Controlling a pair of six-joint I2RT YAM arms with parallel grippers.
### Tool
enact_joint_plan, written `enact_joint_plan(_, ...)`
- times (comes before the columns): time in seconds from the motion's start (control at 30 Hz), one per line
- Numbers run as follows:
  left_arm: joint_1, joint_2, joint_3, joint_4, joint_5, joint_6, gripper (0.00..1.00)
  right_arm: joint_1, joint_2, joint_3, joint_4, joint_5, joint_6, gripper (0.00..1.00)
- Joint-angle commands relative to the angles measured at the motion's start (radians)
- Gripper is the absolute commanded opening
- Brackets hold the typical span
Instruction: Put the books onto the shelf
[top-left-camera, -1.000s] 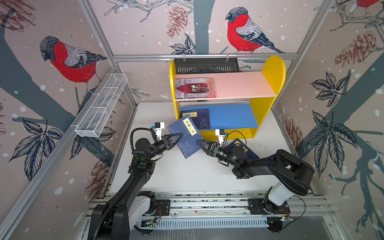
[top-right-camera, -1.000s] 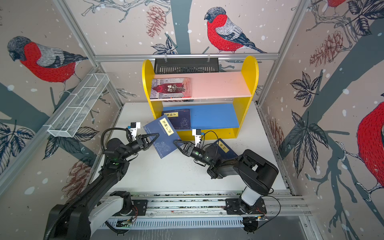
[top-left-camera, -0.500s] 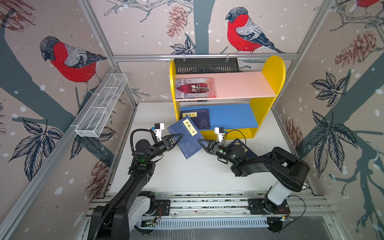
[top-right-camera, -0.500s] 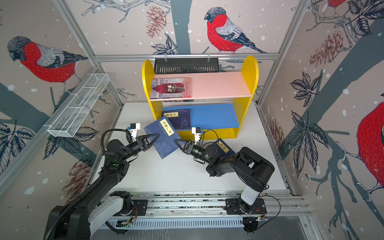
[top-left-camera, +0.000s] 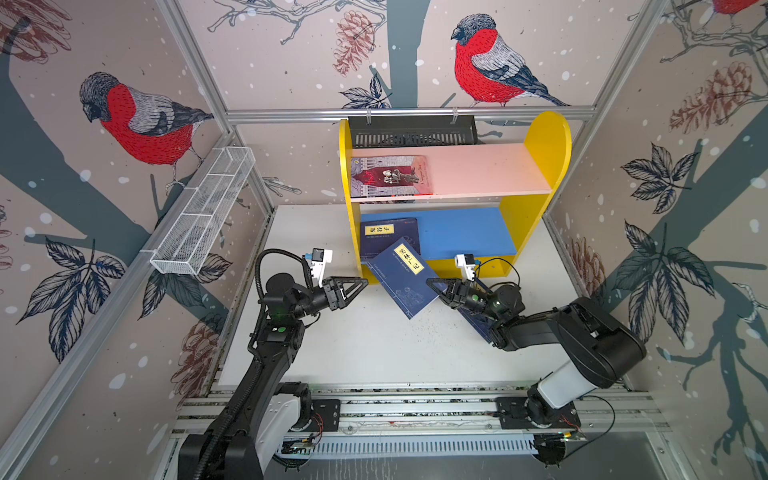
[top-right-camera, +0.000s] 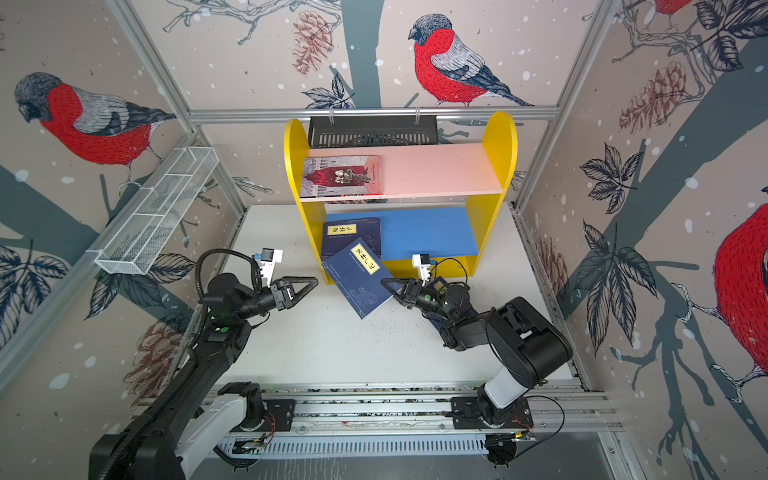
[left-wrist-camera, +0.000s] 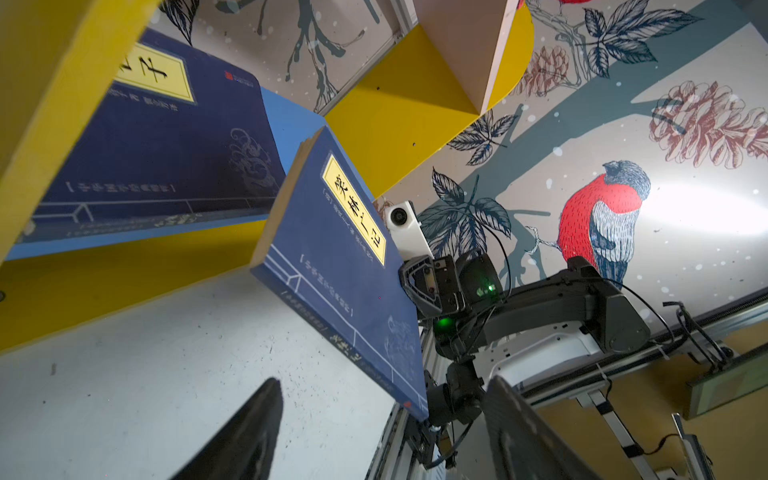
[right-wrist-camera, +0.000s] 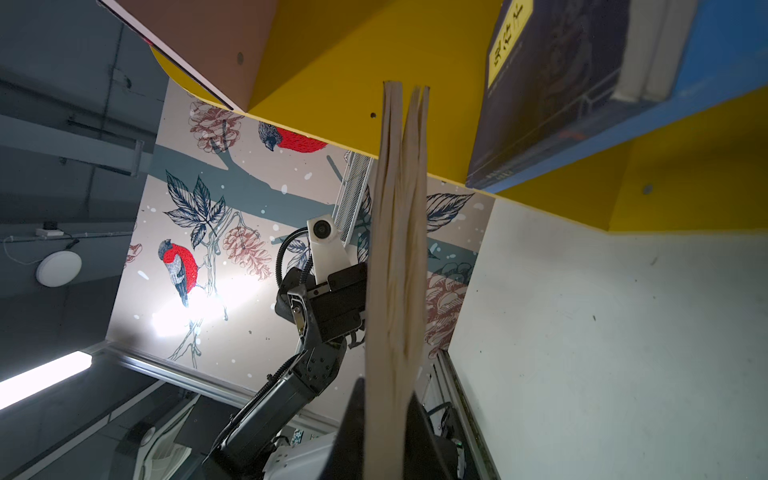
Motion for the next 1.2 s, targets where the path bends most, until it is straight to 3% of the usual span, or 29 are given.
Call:
enact_joint_plan(0.0,0.004,-0.003,0.012,-0.048,0.105,0.089,0.80,-0.056,-0.048,-0.006,0.194,-0.193,0.067,0.01)
enact_joint_plan(0.17,0.003,0.014,0.036,-0.157,0.070,0.166,0.82,-0.100,-0.168,0.035,-0.046,-0.293,-0.034,0.01)
enact_joint_plan(0.23,0.004,0.024,0.036,-0.139,0.065,0.153,0.82,-0.099,-0.238,0.069,-0.270,-0.309,-0.171,0.01)
enact_joint_plan(0.37,0.004,0.047,0.038,-0.057,0.080,0.076,0.83,-0.093,-0.383,0.197,-0.906,-0.277,-0.575,0.01)
enact_joint_plan(0.43,0.005,0.058,0.033,0.011,0.109,0.006,0.84,-0.094,-0.412,0.244,-1.097,-0.273,-0.680,0.01)
enact_joint_plan(0.53,0.003,0.069,0.003,0.186,0.165,-0.139,0.85,-0.097,-0.430,0.267,-1.181,-0.284,-0.717,0.01)
enact_joint_plan(0.6,0.003,0.065,-0.011,0.227,0.176,-0.166,0.86,-0.097,-0.440,0.280,-1.239,-0.281,-0.751,0.01)
enact_joint_plan(0.87,0.001,0.061,0.053,-0.174,0.071,0.195,0.86,-0.091,-0.484,0.312,-1.320,-0.299,-0.781,0.00)
enact_joint_plan(1.17,-0.051,0.104,0.056,-0.037,0.135,0.073,0.82,-0.025,-0.470,0.362,-1.406,-0.311,-0.843,0.01)
